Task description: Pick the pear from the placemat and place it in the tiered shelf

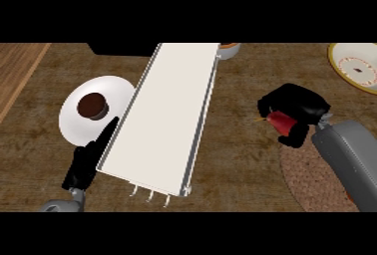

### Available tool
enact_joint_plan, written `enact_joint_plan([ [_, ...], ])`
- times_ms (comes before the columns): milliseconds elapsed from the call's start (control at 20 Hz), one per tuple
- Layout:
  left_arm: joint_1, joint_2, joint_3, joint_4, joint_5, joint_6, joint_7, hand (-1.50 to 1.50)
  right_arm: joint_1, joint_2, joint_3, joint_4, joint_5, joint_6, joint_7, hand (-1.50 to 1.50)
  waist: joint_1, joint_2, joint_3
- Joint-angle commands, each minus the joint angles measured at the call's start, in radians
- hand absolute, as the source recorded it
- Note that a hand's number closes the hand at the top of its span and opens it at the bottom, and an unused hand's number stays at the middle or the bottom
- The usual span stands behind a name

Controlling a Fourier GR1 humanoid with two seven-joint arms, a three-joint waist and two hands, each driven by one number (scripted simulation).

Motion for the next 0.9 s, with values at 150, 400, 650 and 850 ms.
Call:
enact_joint_plan([
  [150, 0.021, -0.011, -0.005, 0.004, -0.015, 0.010, -0.017, 0.00, -0.178, -0.124, -0.155, 0.021, -0.152, 0.060, -0.325, 1.50, -0.028, -0.005, -0.002],
  [400, -0.006, 0.021, 0.043, 0.034, 0.011, -0.010, -0.006, 0.00, -0.250, -0.081, -0.319, 0.039, -0.374, 0.208, -0.317, 1.50, -0.039, -0.007, -0.002],
  [650, 0.025, -0.026, 0.002, -0.010, -0.026, 0.030, 0.007, 0.00, -0.425, -0.005, -0.360, 0.107, -0.446, 0.280, -0.115, 1.50, -0.023, -0.006, -0.002],
  [850, -0.023, 0.000, 0.053, 0.090, -0.004, -0.011, -0.056, 0.00, -0.497, 0.064, -0.362, 0.070, -0.440, 0.246, 0.015, 1.50, -0.034, -0.005, -0.003],
])
